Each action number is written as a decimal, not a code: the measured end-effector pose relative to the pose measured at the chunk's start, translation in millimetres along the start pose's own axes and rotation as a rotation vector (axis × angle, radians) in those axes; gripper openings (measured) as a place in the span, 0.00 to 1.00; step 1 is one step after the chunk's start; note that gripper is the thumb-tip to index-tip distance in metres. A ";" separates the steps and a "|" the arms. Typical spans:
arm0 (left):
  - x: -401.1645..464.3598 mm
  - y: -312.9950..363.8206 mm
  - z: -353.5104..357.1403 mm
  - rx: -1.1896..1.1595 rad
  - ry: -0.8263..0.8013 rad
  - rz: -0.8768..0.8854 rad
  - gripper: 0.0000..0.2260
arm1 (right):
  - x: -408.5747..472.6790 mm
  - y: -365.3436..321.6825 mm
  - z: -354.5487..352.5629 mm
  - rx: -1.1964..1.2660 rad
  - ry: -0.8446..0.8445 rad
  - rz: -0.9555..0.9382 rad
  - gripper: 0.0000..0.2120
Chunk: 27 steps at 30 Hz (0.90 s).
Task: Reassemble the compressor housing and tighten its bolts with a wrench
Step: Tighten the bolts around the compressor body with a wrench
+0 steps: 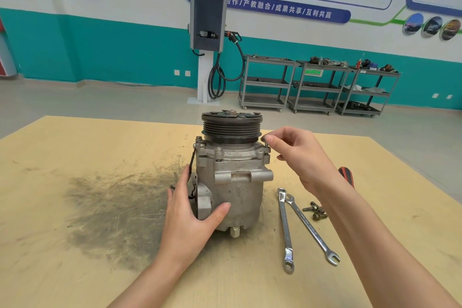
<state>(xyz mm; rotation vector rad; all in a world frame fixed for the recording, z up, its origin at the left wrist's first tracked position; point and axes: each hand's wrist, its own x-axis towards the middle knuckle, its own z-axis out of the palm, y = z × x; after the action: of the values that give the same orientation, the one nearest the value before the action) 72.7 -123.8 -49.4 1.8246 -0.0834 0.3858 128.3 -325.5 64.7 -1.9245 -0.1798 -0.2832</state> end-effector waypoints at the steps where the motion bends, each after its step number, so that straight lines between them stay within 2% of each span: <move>1: -0.1 0.3 0.2 -0.001 -0.001 0.000 0.52 | -0.4 -0.2 -0.2 -0.031 0.009 -0.020 0.03; 8: -0.3 1.5 -0.2 -0.009 -0.008 -0.002 0.52 | -0.6 -3.0 2.3 -0.028 0.053 -0.026 0.06; 17: -0.4 2.8 -0.1 -0.009 -0.012 -0.008 0.52 | 4.8 -3.3 -7.6 -0.084 -0.044 0.019 0.03; 23: -0.6 3.7 0.1 -0.014 -0.010 -0.014 0.52 | -1.6 -2.8 3.7 -0.030 0.040 0.017 0.08; 27: -0.1 2.8 0.8 -0.002 0.004 -0.009 0.51 | -3.8 -3.0 1.0 -0.038 0.007 0.014 0.05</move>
<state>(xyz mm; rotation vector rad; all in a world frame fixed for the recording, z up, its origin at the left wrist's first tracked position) 72.0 -125.4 -47.0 1.8217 -0.0726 0.3834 124.0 -323.4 65.9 -1.9610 -0.1578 -0.2854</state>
